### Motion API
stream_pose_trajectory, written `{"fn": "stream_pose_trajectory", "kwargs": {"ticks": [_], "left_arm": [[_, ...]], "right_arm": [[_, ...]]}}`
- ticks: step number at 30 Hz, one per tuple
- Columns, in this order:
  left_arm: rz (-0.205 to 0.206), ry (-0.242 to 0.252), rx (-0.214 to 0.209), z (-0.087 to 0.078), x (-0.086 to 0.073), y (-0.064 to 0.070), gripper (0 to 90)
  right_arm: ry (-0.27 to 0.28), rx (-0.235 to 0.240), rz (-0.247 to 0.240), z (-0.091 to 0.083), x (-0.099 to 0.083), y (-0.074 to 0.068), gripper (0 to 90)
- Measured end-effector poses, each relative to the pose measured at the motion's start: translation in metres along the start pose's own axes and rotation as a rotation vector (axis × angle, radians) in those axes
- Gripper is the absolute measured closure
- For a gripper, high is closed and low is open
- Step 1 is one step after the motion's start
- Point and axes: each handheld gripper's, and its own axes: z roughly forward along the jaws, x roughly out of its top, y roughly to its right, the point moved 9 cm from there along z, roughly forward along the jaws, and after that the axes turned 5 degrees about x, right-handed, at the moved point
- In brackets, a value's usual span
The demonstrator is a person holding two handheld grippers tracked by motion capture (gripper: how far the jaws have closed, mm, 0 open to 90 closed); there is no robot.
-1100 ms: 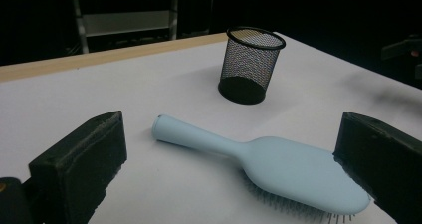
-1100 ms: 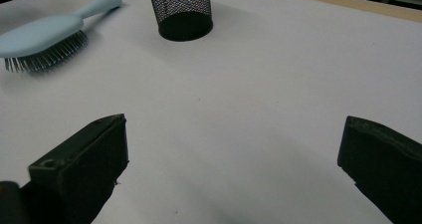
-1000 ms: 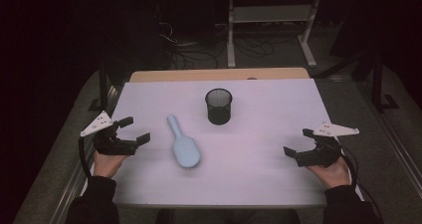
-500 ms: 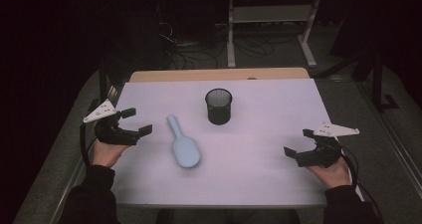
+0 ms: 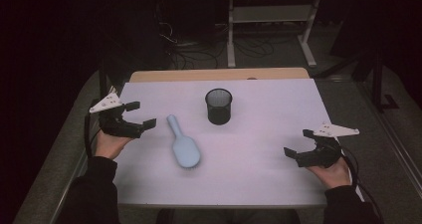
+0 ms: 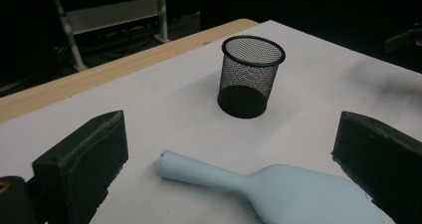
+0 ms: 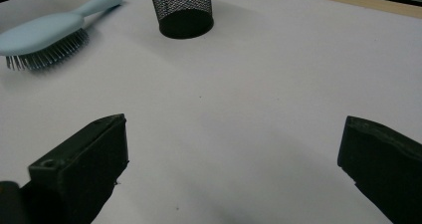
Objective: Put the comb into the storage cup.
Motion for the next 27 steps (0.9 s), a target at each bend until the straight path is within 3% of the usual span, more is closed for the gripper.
{"fn": "stream_pose_trajectory", "kwargs": {"ticks": [14,27], "left_arm": [[0.001,-0.033,0.003,0.013,0.004,-0.006,1.0],[0.014,-0.071,-0.018,0.033,0.006,-0.006,1.0]], "right_arm": [[-0.002,0.002,-0.002,0.0,0.0,-0.001,0.0],[-0.004,0.006,0.0,0.0,-0.001,-0.001,0.0]]}}
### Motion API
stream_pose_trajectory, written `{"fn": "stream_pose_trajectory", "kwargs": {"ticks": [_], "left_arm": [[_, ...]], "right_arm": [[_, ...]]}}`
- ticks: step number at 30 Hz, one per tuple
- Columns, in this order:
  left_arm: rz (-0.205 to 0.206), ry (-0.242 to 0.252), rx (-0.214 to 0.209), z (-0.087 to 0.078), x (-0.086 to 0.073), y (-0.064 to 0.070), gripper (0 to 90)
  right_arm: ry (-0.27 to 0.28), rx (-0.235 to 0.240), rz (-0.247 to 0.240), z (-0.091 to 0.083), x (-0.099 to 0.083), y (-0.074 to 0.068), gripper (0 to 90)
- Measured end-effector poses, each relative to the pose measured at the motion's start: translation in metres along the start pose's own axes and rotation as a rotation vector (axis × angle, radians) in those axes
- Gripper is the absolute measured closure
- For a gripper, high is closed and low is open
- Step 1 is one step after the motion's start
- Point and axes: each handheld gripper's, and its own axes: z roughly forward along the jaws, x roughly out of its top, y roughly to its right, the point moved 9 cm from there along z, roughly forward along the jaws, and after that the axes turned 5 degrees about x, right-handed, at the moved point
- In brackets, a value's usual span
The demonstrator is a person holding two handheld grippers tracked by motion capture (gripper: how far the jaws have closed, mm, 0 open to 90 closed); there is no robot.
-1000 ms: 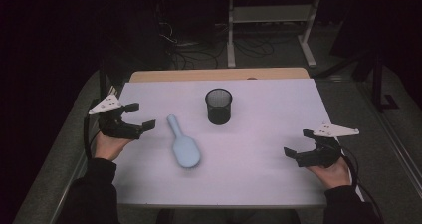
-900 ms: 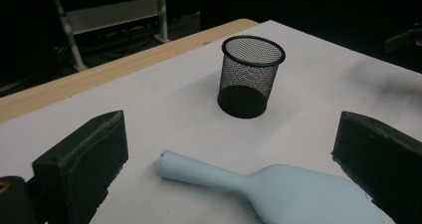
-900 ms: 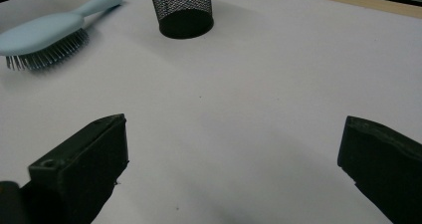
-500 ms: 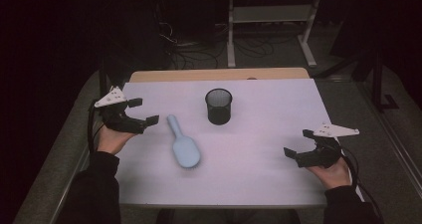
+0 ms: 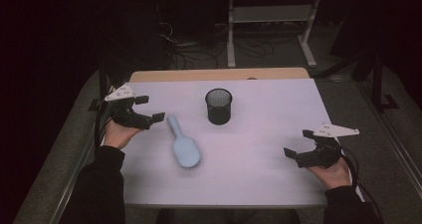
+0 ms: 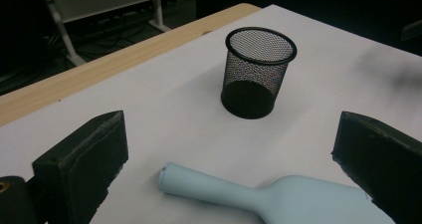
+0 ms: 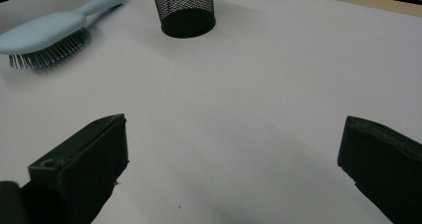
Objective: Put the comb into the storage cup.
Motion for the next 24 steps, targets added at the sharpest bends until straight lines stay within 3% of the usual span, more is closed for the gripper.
{"fn": "stream_pose_trajectory", "kwargs": {"ticks": [11,24], "left_arm": [[-0.011,0.002,0.005,0.009,0.002,-0.007,1.3],[0.016,-0.059,-0.011,0.034,-0.002,-0.005,4.1]], "right_arm": [[-0.002,0.005,-0.001,0.001,0.0,-0.001,0.0],[-0.007,0.006,-0.002,0.001,-0.001,-0.001,0.0]]}}
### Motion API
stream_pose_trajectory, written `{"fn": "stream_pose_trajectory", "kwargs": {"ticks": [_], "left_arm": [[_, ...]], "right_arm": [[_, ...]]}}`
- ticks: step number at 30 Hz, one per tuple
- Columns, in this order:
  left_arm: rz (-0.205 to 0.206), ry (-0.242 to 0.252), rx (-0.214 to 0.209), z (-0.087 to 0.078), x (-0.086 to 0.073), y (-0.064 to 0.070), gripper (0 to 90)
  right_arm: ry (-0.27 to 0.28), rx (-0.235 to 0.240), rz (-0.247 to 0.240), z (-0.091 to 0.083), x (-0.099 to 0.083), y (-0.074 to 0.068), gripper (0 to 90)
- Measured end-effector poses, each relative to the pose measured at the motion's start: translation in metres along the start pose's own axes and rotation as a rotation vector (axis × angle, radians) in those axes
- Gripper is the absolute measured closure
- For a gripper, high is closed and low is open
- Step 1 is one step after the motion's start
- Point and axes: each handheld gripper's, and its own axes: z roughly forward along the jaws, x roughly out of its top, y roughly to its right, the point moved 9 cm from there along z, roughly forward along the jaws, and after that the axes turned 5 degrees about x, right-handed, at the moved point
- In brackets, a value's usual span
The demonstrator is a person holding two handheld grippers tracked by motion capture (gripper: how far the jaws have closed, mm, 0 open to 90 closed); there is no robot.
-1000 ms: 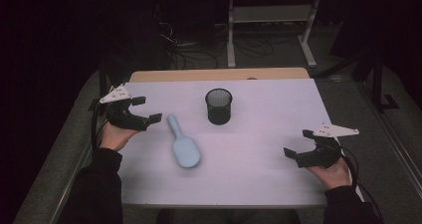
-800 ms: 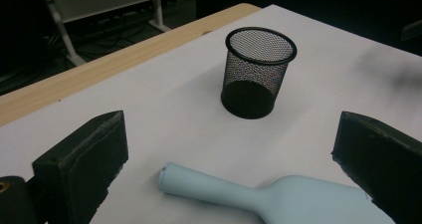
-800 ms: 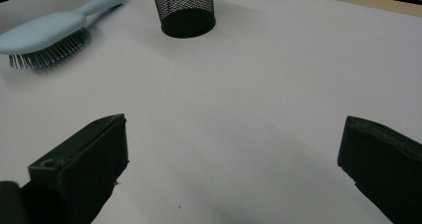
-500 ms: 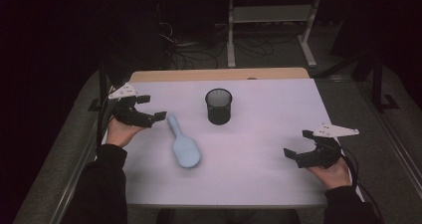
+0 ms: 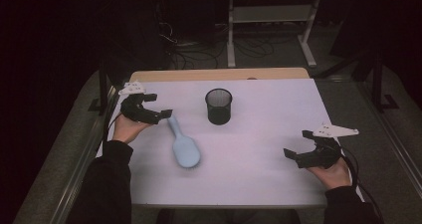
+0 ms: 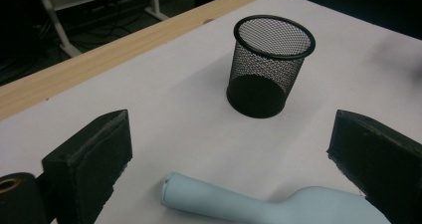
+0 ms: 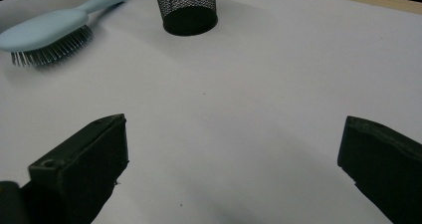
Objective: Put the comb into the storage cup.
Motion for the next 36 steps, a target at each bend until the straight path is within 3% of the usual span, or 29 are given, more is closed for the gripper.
{"fn": "stream_pose_trajectory", "kwargs": {"ticks": [7,13,31,36], "left_arm": [[0.021,-0.02,-0.003,0.01,-0.003,0.001,6.9],[0.043,-0.036,-0.003,0.016,-0.006,0.002,14.6],[0.057,-0.052,-0.012,0.039,-0.015,-0.001,31.2],[0.036,-0.066,-0.032,0.046,-0.019,0.0,35.8]], "right_arm": [[0.002,0.001,0.0,-0.001,0.0,0.0,0.0],[0.001,0.001,0.0,0.0,0.0,0.0,0.0],[0.002,0.003,0.002,-0.001,0.0,0.0,0.0],[0.0,0.004,0.002,-0.001,-0.001,0.0,0.0]]}}
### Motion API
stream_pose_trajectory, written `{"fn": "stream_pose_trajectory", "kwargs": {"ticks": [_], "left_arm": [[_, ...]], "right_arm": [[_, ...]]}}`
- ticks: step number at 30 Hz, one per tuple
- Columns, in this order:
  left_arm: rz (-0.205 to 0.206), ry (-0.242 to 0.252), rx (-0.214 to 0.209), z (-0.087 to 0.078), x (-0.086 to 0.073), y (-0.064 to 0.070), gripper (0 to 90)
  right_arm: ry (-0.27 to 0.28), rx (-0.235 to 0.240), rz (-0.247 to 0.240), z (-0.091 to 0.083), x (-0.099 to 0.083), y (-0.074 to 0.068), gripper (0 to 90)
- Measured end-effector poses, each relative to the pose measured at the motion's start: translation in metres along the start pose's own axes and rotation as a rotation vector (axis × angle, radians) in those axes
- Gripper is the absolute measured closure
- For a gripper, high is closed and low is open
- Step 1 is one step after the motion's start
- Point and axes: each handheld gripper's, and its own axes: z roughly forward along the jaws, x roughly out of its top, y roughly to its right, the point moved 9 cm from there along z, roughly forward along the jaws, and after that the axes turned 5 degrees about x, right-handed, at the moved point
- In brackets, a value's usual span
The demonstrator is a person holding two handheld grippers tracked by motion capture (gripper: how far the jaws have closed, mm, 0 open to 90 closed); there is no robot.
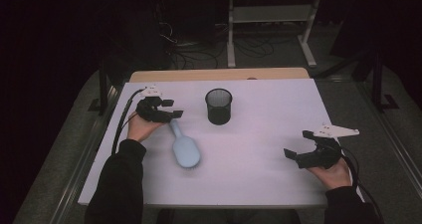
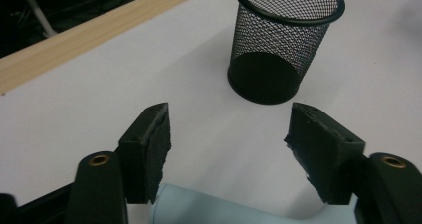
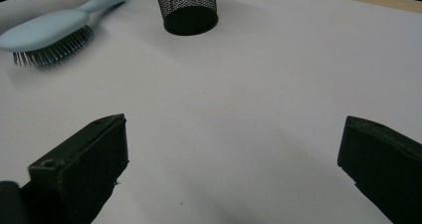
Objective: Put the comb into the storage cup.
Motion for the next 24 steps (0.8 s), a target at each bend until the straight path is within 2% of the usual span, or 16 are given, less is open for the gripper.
{"fn": "stream_pose_trajectory", "kwargs": {"ticks": [7,14,17,24], "left_arm": [[0.005,-0.036,-0.006,0.007,-0.007,-0.001,42.8],[-0.017,-0.073,0.011,0.014,-0.014,-0.004,54.7],[-0.009,-0.086,0.026,0.017,-0.016,-0.004,58.5],[0.003,-0.119,0.017,0.024,-0.021,-0.002,76.0]], "right_arm": [[0.0,0.0,0.0,0.0,0.0,0.0,0.0],[0.002,0.0,0.004,-0.001,0.0,0.0,0.0],[0.004,-0.002,0.006,-0.001,0.0,0.001,0.0],[0.003,-0.001,0.005,-0.001,0.0,0.0,0.0]]}}
